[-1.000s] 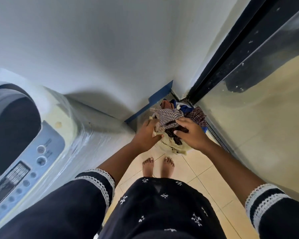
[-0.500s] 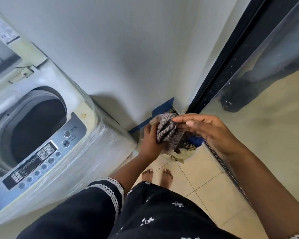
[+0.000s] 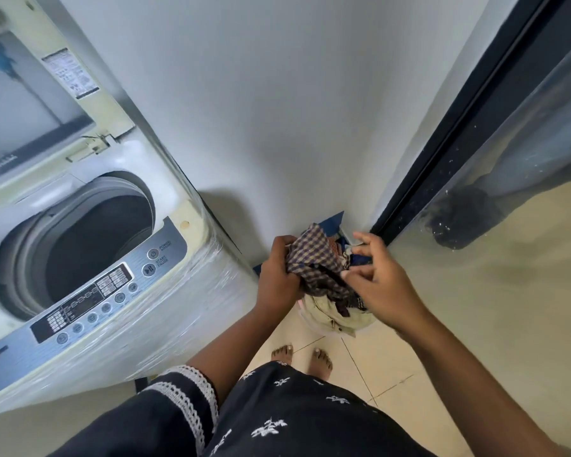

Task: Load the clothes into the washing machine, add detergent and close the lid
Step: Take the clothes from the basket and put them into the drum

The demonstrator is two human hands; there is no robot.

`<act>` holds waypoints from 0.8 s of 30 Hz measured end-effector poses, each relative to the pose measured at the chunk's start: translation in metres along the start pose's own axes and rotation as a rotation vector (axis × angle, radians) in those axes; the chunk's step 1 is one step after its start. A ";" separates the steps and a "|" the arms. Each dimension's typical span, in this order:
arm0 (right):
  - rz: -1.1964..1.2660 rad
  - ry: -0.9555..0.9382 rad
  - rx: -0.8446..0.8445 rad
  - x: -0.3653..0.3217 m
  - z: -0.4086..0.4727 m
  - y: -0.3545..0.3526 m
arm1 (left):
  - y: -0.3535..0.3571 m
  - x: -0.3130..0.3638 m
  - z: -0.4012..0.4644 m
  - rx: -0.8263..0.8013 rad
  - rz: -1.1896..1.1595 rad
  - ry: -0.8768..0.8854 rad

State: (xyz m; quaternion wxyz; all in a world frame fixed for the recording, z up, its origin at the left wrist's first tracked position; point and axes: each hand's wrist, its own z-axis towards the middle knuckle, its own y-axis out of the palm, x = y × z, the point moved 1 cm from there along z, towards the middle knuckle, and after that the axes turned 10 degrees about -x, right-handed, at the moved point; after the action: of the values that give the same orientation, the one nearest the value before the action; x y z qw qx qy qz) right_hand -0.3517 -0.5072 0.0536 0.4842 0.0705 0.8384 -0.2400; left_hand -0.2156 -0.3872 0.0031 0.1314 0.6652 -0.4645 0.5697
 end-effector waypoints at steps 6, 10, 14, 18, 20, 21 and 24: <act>0.269 0.075 -0.115 -0.007 0.016 0.027 | -0.004 0.026 -0.018 0.086 -0.519 -0.123; 0.571 0.211 -0.235 0.001 0.023 0.034 | -0.009 0.026 -0.018 0.032 -0.836 -0.249; 0.846 0.217 -0.165 0.001 0.034 0.039 | -0.018 0.025 -0.027 -0.092 -0.704 -0.248; 0.877 0.168 -0.112 -0.011 0.045 0.048 | -0.032 0.014 -0.035 -0.209 -0.689 -0.308; 0.844 0.162 -0.143 -0.018 0.052 0.055 | -0.041 0.006 -0.039 -0.276 -0.821 -0.306; 0.811 0.165 -0.158 -0.022 0.054 0.060 | -0.046 0.003 -0.041 -0.286 -0.892 -0.294; 0.671 0.182 -0.216 -0.036 0.063 0.078 | -0.067 -0.005 -0.042 -0.121 -1.037 -0.258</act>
State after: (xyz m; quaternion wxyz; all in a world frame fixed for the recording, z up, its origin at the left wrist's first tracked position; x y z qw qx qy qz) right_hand -0.2570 -0.4641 0.0315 0.4639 0.3112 0.8289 0.0292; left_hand -0.1902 -0.3196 0.0362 0.3757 0.8630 -0.1192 0.3159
